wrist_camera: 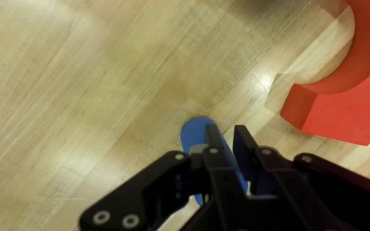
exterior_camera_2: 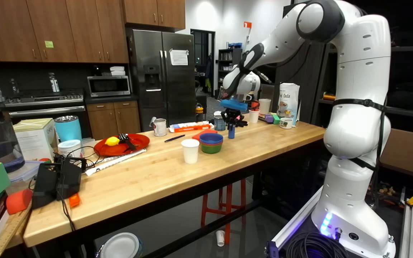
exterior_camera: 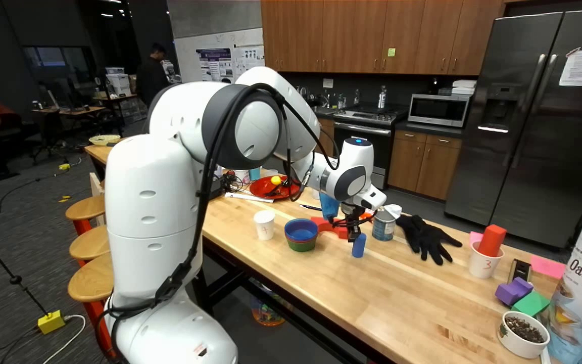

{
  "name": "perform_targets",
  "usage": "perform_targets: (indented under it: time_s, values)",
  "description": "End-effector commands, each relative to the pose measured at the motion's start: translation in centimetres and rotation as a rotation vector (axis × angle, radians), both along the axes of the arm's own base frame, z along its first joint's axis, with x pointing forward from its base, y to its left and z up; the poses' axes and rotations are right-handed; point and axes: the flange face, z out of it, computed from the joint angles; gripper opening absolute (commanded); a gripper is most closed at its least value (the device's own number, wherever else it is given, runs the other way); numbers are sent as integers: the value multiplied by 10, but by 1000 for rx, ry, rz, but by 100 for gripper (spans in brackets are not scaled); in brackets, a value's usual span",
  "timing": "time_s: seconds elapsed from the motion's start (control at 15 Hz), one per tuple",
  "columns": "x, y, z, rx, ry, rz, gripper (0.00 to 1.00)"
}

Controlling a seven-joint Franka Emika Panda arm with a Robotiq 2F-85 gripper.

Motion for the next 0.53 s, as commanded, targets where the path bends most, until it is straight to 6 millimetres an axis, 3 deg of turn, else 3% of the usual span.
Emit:
perform_targets:
  time_s: [0.0, 0.47]
  values:
    - [4, -4, 9, -20, -12, 28, 50]
    - [3, -7, 12, -25, -29, 31, 96]
